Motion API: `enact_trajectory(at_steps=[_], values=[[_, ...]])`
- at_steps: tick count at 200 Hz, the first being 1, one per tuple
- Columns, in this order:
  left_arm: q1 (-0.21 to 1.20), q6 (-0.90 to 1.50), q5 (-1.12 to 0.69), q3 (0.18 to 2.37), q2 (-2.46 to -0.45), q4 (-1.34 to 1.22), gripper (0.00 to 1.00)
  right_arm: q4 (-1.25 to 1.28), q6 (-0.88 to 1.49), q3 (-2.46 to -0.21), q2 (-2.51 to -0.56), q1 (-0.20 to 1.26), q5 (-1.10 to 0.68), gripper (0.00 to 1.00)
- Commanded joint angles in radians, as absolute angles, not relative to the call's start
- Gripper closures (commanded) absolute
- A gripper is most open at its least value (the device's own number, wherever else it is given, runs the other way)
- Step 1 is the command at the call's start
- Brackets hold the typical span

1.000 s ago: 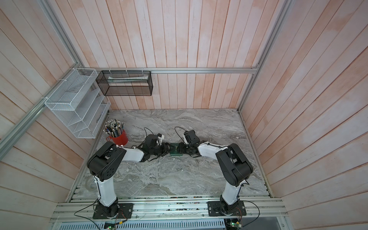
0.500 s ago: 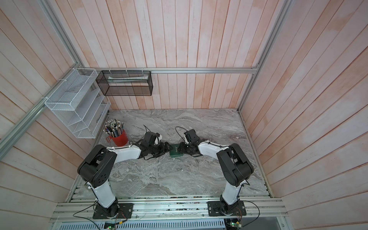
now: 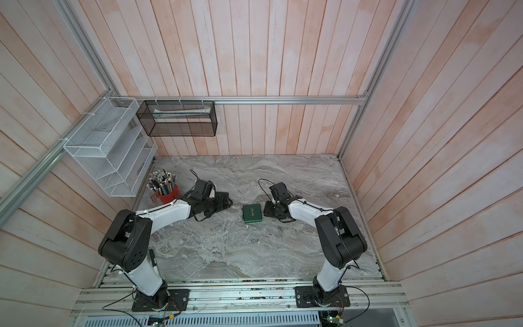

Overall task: Take the rings out of the lift-off lid box
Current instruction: Close the lid on the jewelry box, then pick up the jewelry box from the center of the board.

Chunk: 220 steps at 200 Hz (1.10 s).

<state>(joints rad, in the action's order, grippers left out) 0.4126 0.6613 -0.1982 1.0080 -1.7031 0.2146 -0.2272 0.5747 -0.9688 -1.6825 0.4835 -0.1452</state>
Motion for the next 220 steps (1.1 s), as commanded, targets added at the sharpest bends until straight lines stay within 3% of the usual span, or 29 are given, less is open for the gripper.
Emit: enact_trajectory(at_steps=[1,26,49,128,220], values=[[0.402,0.605,-0.072,1.041,-1.672,0.295,0.02,-0.167,0.552,-0.947,-1.610,0.485,-0.177,0.44],[0.386,0.583,-0.007,1.078,-1.693,0.340,0.00,-0.110,0.548,-0.914,-1.554,0.485,-0.187,0.33],[0.374,0.558,0.031,1.133,-1.740,0.384,0.00,-0.095,0.541,-0.897,-1.524,0.485,-0.195,0.28],[0.362,0.497,0.123,1.265,-1.894,0.396,0.00,-0.030,0.516,-0.837,-1.456,0.485,-0.257,0.25],[0.417,0.418,0.134,1.242,-1.888,0.314,0.00,-0.017,0.528,-0.805,-1.474,0.485,-0.276,0.25]])
